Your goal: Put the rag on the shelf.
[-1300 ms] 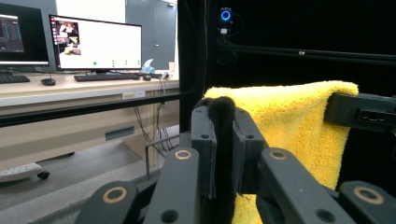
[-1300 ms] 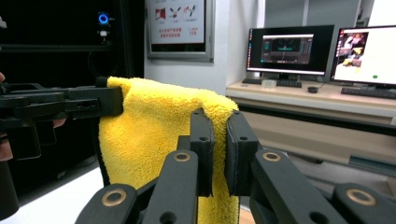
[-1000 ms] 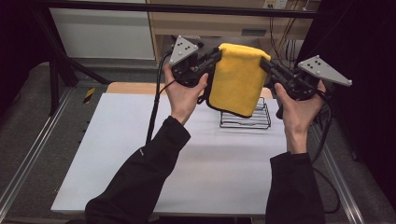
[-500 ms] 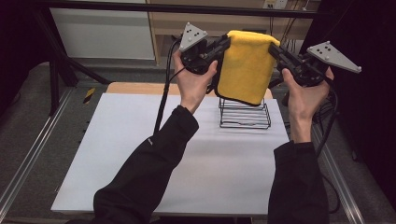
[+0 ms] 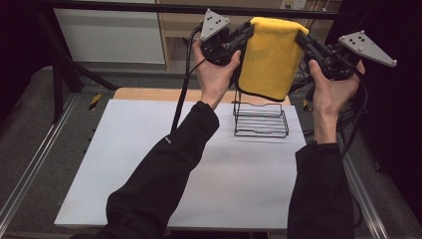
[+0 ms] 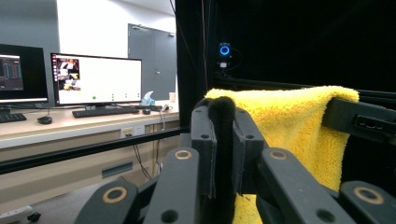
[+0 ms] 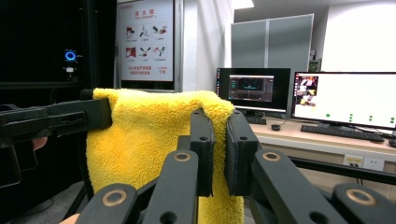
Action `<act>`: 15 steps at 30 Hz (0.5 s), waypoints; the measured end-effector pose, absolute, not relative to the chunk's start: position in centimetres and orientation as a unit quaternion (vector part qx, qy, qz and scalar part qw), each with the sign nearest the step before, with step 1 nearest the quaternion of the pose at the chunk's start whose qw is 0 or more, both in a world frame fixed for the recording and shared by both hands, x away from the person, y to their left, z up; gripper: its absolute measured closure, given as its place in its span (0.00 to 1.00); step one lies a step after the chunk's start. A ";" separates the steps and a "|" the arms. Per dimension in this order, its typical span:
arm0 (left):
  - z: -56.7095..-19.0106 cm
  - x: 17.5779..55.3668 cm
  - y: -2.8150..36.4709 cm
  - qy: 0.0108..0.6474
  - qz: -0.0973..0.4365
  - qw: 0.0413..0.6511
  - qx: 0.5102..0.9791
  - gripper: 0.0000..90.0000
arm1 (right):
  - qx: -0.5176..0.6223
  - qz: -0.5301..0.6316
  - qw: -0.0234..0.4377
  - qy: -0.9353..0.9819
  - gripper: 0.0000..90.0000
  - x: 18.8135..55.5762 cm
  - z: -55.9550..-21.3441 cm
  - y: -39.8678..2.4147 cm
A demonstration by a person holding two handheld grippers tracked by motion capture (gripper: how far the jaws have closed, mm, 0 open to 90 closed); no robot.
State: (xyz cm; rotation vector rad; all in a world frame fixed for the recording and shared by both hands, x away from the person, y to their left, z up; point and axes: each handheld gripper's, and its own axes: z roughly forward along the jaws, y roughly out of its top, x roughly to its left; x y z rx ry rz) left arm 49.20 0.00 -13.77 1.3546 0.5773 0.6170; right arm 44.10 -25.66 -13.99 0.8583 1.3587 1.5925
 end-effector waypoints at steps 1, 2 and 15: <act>-13.7 49.3 -0.1 0.260 0.275 0.699 0.607 0.90 | 0.343 0.637 0.427 0.542 0.93 44.3 -13.9 -25.7; -13.5 49.5 -0.2 0.260 0.275 0.700 0.605 0.90 | 0.343 0.638 0.428 0.541 0.93 44.4 -13.8 -25.8; -11.6 51.2 -0.9 0.258 0.287 0.701 0.600 0.90 | 0.346 0.645 0.435 0.525 0.93 46.5 -12.2 -26.2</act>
